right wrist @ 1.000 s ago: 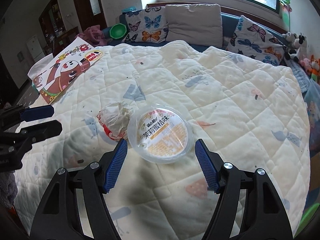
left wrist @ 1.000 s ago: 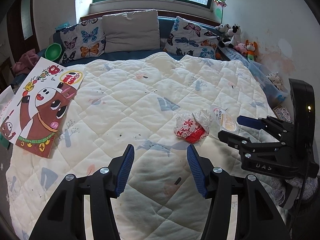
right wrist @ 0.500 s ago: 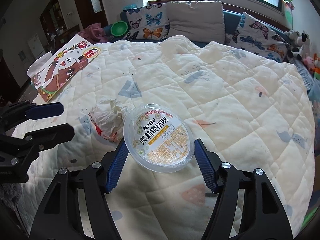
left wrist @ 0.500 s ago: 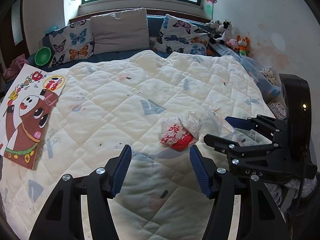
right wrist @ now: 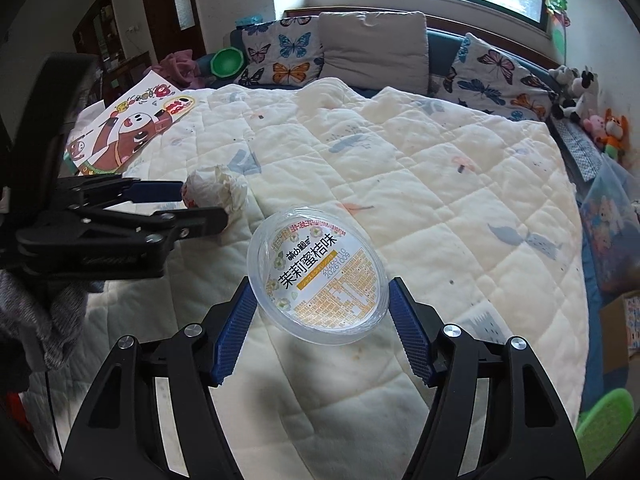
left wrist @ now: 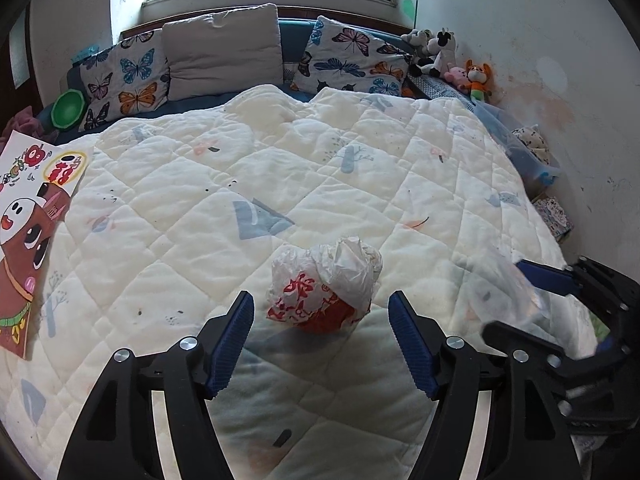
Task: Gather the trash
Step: 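Grasp the clear round container with the right tool while the left tool grasps the red-white wrapper, then carry the wrapper and container over the green basket and open both tools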
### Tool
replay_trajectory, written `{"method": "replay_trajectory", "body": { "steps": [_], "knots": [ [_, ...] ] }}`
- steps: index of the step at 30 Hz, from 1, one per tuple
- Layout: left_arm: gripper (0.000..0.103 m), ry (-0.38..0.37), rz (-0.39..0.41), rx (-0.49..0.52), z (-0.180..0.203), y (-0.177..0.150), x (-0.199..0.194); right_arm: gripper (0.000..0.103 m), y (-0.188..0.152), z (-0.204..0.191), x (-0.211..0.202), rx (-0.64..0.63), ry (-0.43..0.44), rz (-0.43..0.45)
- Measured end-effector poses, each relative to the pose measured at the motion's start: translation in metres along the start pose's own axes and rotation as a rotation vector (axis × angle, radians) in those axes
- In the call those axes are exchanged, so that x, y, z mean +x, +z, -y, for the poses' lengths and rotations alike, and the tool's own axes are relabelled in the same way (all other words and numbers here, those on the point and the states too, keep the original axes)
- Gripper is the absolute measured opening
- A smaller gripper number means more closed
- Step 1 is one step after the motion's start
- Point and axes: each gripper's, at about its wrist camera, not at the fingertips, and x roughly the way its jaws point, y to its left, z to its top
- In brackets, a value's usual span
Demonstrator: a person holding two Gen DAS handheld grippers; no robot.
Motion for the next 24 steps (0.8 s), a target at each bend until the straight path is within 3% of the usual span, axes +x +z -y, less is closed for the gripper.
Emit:
{"method": "replay_trajectory", "body": {
  "steps": [3, 8, 16, 24],
  "knots": [
    [0.055, 0.014, -0.011, 0.004, 0.003, 0.002, 0.009, 0.067, -0.007, 0.001, -0.007, -0.003, -0.012, -0.001],
    [0.047, 0.015, 0.016, -0.017, 0.004, 0.002, 0.006, 0.067, -0.019, 0.002, -0.023, 0.002, -0.019, 0.007],
    [0.045, -0.018, 0.065, 0.029, 0.029, -0.01, -0.036, 0.067, -0.041, -0.001, -0.059, 0.014, -0.041, 0.042],
    [0.045, -0.082, 0.086, 0.11, 0.079, -0.033, -0.076, 0.067, -0.073, 0.005, -0.104, 0.059, -0.078, 0.073]
  ]
}}
